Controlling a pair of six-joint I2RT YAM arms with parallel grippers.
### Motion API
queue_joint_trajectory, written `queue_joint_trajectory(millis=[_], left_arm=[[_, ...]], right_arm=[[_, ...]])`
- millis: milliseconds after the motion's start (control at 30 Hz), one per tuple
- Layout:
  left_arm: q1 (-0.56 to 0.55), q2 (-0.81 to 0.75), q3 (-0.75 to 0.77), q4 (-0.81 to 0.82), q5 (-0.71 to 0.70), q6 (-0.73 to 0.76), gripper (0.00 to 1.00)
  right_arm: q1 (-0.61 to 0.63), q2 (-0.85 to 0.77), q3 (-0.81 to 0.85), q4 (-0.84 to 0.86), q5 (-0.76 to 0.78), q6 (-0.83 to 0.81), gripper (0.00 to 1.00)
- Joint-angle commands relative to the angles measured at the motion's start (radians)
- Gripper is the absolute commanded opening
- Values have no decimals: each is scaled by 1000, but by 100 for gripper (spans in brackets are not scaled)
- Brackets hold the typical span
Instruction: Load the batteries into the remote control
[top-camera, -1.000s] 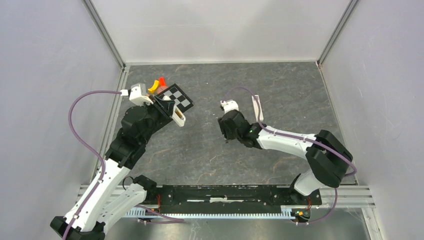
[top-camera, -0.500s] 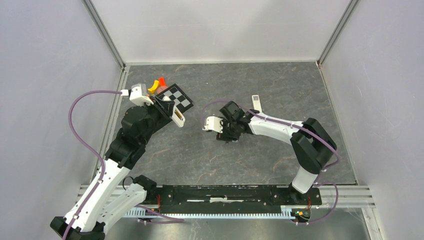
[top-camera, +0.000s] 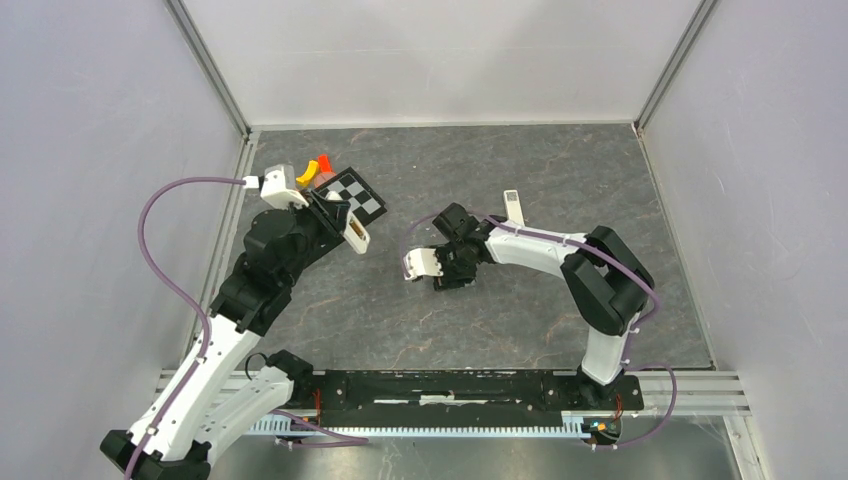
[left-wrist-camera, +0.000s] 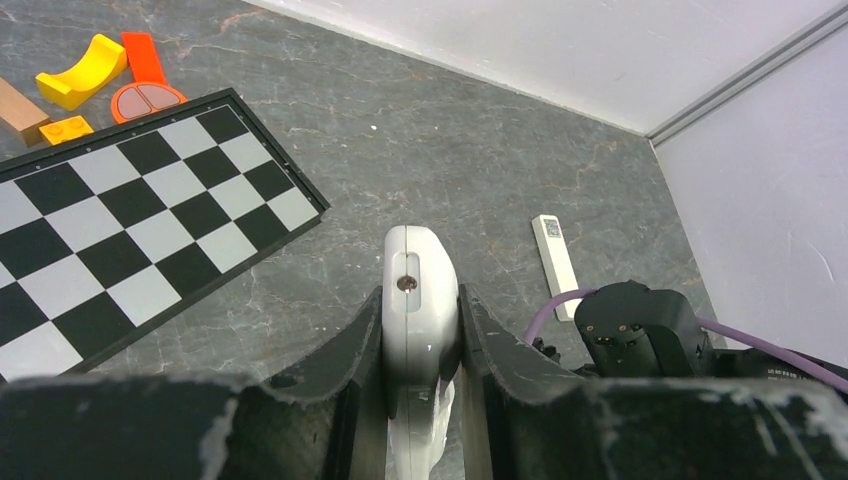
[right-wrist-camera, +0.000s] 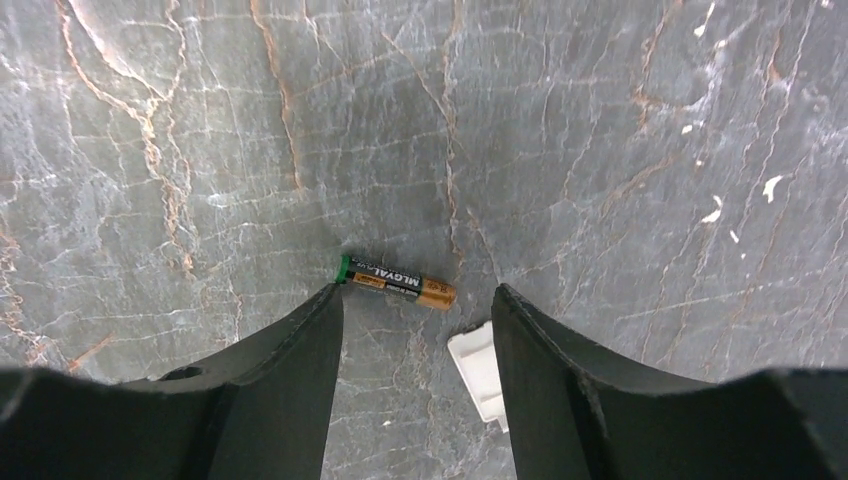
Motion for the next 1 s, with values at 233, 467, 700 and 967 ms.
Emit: queue_joint_trajectory(millis=[233, 467, 700, 967], left_arm=[[4, 11, 47, 28, 44, 50, 6], [4, 25, 52, 21, 60, 51, 6], [4, 31, 46, 28, 65, 40, 6], [3, 28, 44, 28, 66, 36, 6]], right_arm=[[-27, 106, 91, -93, -158, -58, 44], [-57, 99, 75, -32, -102, 142, 27], [-58, 53, -7, 127, 9, 434, 46], [-59, 67, -16, 20, -51, 298, 43]])
